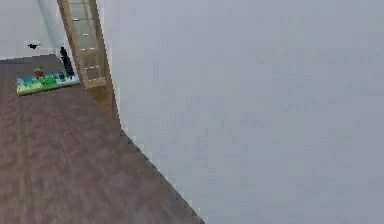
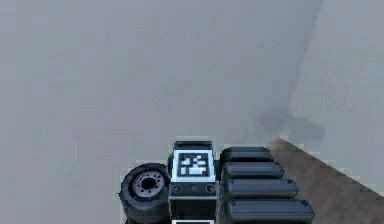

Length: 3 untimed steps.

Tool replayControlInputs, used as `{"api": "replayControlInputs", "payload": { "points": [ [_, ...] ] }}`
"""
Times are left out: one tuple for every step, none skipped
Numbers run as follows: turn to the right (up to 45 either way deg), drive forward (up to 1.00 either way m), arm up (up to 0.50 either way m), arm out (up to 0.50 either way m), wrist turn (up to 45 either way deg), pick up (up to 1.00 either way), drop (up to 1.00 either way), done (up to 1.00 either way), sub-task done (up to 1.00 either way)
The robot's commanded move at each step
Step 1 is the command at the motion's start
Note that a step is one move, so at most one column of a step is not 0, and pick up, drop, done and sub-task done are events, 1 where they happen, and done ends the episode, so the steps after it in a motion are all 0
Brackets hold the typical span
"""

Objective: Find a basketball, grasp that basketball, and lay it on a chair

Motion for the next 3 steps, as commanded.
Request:
{"api": "replayControlInputs", "payload": {
  "points": [
    [-42.0, 0.0, 0.0, 0.0, 0.0, 0.0, 0.0, 0.0, 0.0],
    [0.0, 0.15, 0.0, 0.0, 0.0, 0.0, 0.0, 0.0, 0.0],
    [45.0, 0.0, 0.0, 0.0, 0.0, 0.0, 0.0, 0.0, 0.0]
  ]
}}
